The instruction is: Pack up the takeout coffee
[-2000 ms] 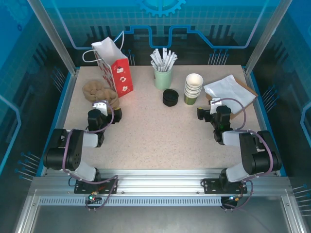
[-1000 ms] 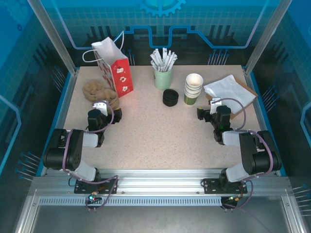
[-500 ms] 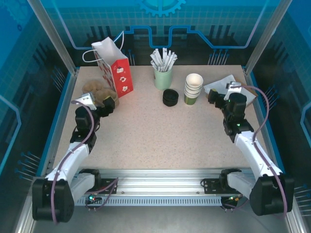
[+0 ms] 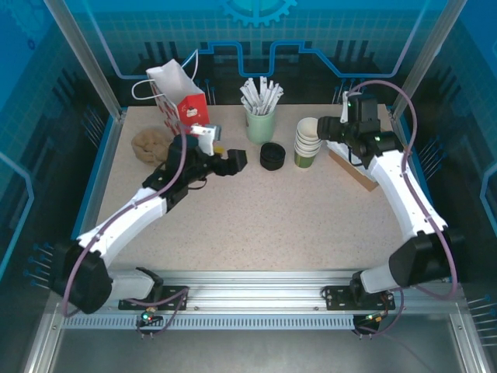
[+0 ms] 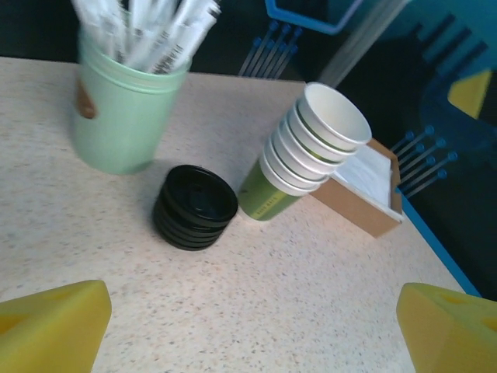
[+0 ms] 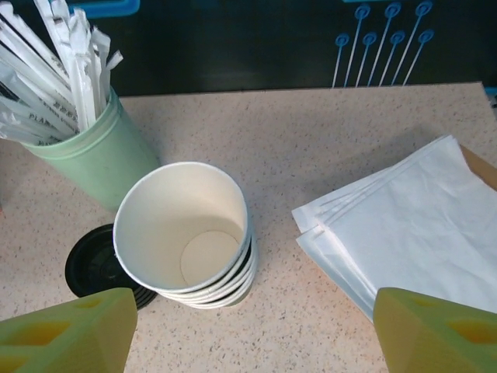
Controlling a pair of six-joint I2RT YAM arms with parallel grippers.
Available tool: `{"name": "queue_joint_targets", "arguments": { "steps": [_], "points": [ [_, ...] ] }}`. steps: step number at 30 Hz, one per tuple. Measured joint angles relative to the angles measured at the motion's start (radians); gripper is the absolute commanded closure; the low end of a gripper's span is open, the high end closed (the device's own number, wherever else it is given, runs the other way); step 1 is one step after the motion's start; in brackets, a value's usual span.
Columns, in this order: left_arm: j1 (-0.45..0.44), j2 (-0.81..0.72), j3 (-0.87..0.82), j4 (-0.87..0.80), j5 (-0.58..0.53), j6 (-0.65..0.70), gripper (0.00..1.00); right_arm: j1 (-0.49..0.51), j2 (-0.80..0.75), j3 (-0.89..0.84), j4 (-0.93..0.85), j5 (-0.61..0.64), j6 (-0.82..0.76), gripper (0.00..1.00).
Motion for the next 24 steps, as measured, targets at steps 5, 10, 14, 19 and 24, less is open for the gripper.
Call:
{"name": "queue_joint_targets", "arguments": {
  "steps": [5, 10, 14, 19, 24],
  "points": [
    [-0.071, 0.122, 0.116, -0.031, 0.010, 0.026, 0.04, -0.001, 0.122, 0.121, -0.099, -0.003, 0.001, 0.23],
    [-0.113, 0.202, 0.201, -0.048, 0.010, 0.048, 0.05, -0.002, 0.227, 0.202, -0.163, -0.009, 0.003, 0.37],
    [-0.128, 0.233, 0.227, -0.058, 0.010, 0.057, 0.07, -0.010, 0.291, 0.251, -0.191, -0.027, 0.004, 0.53],
    [-0.137, 0.251, 0.243, -0.075, 0.010, 0.071, 0.07, -0.014, 0.346, 0.295, -0.208, -0.048, 0.008, 0.63],
    [-0.138, 0.252, 0.243, -0.081, 0.010, 0.082, 0.08, -0.014, 0.376, 0.314, -0.214, -0.063, 0.008, 0.70]
  ]
}}
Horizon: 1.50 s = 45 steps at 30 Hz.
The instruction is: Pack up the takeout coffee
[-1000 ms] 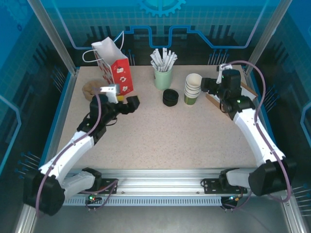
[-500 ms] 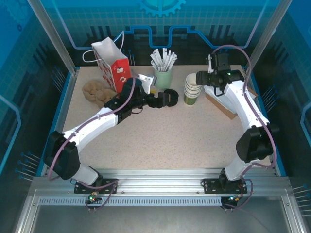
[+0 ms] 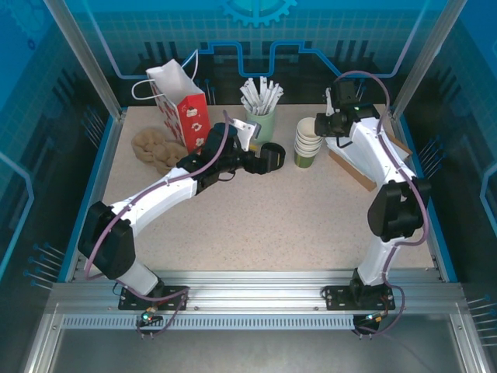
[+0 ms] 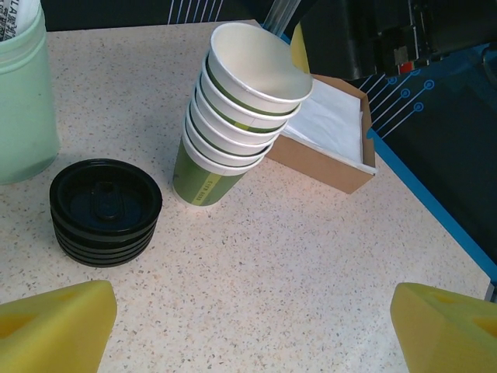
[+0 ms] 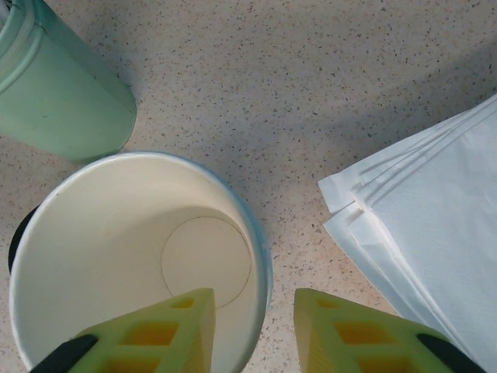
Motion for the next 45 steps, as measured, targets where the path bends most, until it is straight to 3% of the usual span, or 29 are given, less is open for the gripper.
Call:
{"name": "queue_joint_targets", "arguments": {
  "steps": [27, 39, 45],
  "points": [
    [-0.005, 0.020, 0.002, 0.000, 0.000, 0.003, 0.07, -0.008, 0.055, 0.051, -0.007, -0.019, 0.031, 0.89],
    [-0.005, 0.020, 0.005, -0.019, -0.004, 0.011, 0.07, -0.008, 0.047, 0.127, -0.032, -0.041, 0.067, 0.91],
    [-0.005, 0.006, 0.002, -0.038, -0.030, 0.009, 0.07, -0.008, -0.035, 0.205, -0.071, -0.043, 0.068, 0.91]
  ]
}}
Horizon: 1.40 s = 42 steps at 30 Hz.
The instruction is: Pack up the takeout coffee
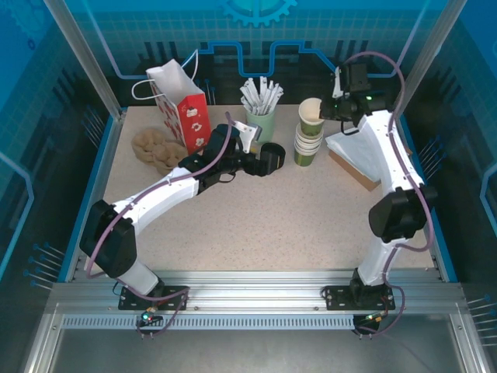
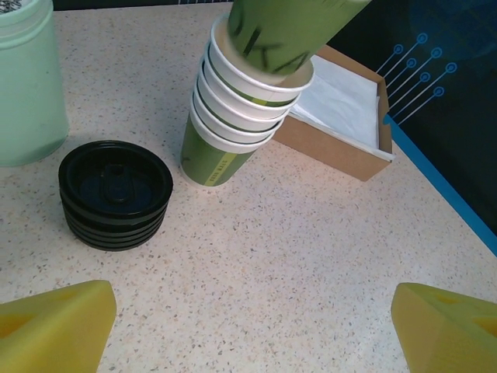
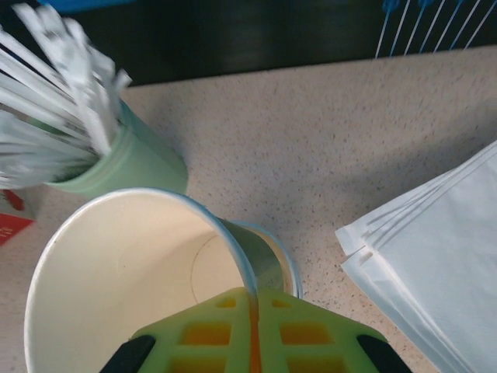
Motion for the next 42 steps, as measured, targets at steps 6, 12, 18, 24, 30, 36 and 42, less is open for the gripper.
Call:
{"name": "queue_joint_targets", "arguments": {
  "steps": [6, 12, 18, 24, 30, 36, 42],
  "points": [
    [0.004, -0.123, -0.071, -0.011, -0.058, -0.019, 0.06, 0.017, -0.187, -0.021, -0.014, -0.033, -0.004, 0.91],
    [0.069, -0.309, -0.222, -0.037, -0.087, -0.079, 0.06, 0.129, -0.400, -0.266, 0.012, -0.104, -0.026, 0.91],
    [0.151, -0.458, -0.333, -0.082, -0.144, -0.127, 0.04, 0.285, -0.443, -0.592, 0.115, -0.150, -0.026, 0.91],
    [0.159, -0.504, -0.346, -0.093, -0.182, -0.149, 0.04, 0.385, -0.412, -0.805, 0.253, -0.167, -0.018, 0.92],
    [0.159, -0.492, -0.347, -0.093, -0.184, -0.172, 0.04, 0.425, -0.355, -0.893, 0.381, -0.174, 0.002, 0.91],
    [0.159, -0.468, -0.347, -0.092, -0.180, -0.176, 0.04, 0.455, -0.296, -0.920, 0.449, -0.174, 0.010, 0.91],
    [0.159, -0.450, -0.347, -0.092, -0.179, -0.176, 0.04, 0.459, -0.262, -0.930, 0.475, -0.174, 0.016, 0.87]
  ]
}}
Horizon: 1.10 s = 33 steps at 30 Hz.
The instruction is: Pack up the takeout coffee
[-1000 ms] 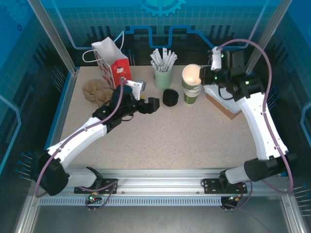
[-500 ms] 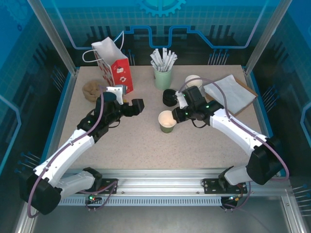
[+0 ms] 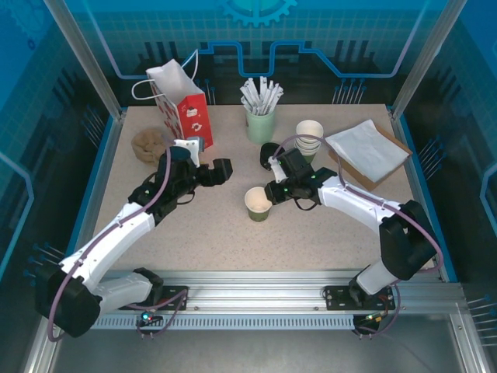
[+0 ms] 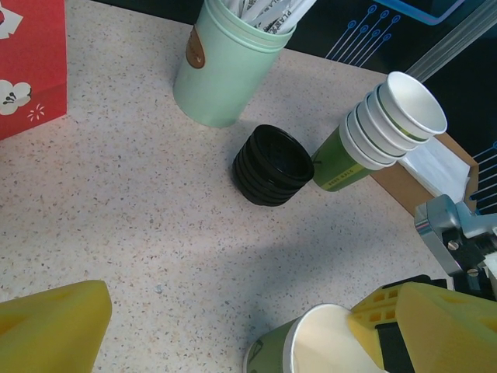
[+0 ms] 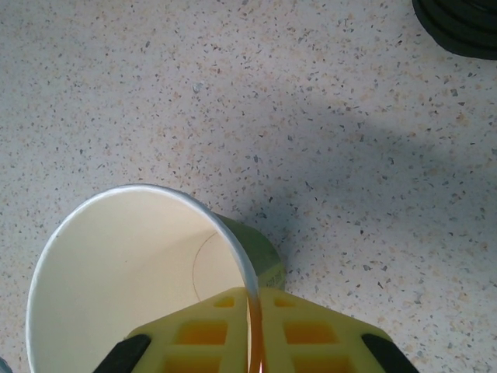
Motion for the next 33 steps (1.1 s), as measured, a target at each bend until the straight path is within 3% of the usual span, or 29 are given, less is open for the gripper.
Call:
{"name": "queue_joint_targets", "arguments": {
  "steps": [5, 14, 17, 25, 33],
  "points": [
    [0.000, 0.012, 0.000, 0.001, 0.007, 0.000, 0.04, 0.005, 0.003, 0.000, 0.002, 0.000, -0.001, 0.81],
    [0.000, 0.057, 0.008, 0.004, 0.029, 0.002, 0.06, 0.004, -0.027, 0.043, -0.064, 0.030, -0.028, 0.48],
    [-0.005, 0.132, 0.049, 0.004, 0.040, 0.009, 0.09, 0.000, -0.094, 0.072, -0.094, 0.059, -0.049, 0.42],
    [-0.089, 0.473, 0.326, -0.020, 0.011, 0.064, 0.32, -0.100, -0.214, 0.106, -0.129, 0.177, -0.069, 0.36],
    [-0.105, 0.762, 0.551, -0.058, -0.040, 0.076, 0.44, -0.159, -0.235, 0.051, -0.149, 0.216, -0.068, 0.34]
  ]
}}
